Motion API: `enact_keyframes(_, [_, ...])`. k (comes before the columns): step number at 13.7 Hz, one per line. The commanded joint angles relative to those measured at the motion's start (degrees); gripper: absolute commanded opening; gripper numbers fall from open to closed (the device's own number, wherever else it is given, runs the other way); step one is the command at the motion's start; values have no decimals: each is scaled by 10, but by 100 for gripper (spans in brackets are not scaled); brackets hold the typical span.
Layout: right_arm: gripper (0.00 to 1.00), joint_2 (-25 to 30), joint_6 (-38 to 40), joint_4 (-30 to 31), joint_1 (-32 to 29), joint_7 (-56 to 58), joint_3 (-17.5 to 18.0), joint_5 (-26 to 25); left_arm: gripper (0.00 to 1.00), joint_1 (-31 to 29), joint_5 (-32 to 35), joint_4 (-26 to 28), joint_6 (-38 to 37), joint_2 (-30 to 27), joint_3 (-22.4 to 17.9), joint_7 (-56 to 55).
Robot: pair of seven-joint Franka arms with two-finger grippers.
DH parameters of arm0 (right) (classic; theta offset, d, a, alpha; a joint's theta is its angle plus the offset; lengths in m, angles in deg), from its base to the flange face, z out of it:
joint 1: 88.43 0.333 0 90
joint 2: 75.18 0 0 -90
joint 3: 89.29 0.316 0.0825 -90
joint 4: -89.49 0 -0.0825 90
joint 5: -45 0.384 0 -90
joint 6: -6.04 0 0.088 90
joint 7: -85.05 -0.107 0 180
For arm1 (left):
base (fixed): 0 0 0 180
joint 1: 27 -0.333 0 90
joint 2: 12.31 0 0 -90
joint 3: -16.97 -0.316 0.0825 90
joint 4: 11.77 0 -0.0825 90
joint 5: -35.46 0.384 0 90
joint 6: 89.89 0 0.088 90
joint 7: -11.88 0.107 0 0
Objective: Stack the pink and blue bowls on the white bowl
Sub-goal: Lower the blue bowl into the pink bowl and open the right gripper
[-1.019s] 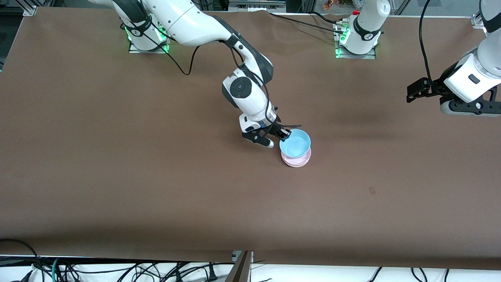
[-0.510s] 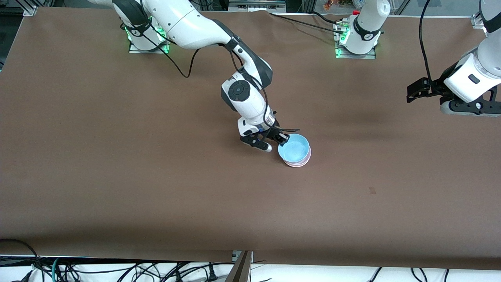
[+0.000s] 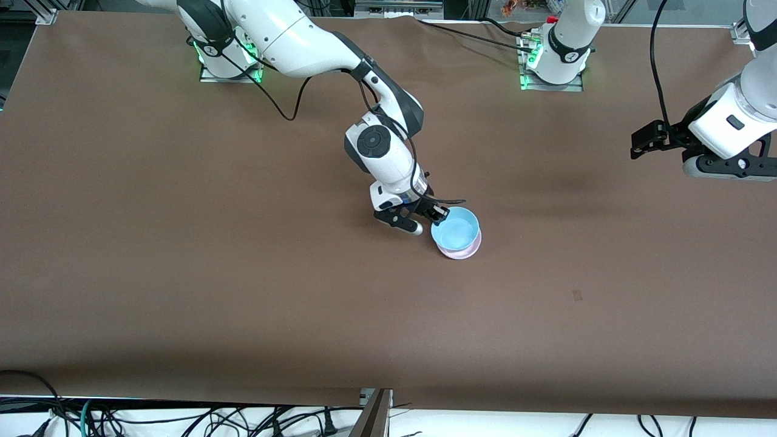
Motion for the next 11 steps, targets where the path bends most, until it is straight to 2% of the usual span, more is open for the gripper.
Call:
enact_keyframes(1, [0,-10,-1,-21,6,-7,-5,0,100,-1,9,-8,-9,2,-1,1])
enact_keyframes(6, [0,-11,-1,-21,9,-6,-5,-2,100,-1,9,-8,-9,2,-2,3])
enact_keyframes(7, [15,-10,-1,-21,9,-6,-5,-1,100,-1,9,-8,-9,2,-2,2])
enact_keyframes(8, [40,-10,-2,-22,9,-6,-5,-1,100,-1,9,-8,-9,2,-2,1])
enact_keyframes(9, [55,-10,-2,-22,8,-7,-5,0,100,-1,9,-8,-9,2,-2,-1])
enact_keyframes(11, [72,-9,-2,-32,8,-7,-5,0,100,-1,9,-8,-9,2,-2,-3])
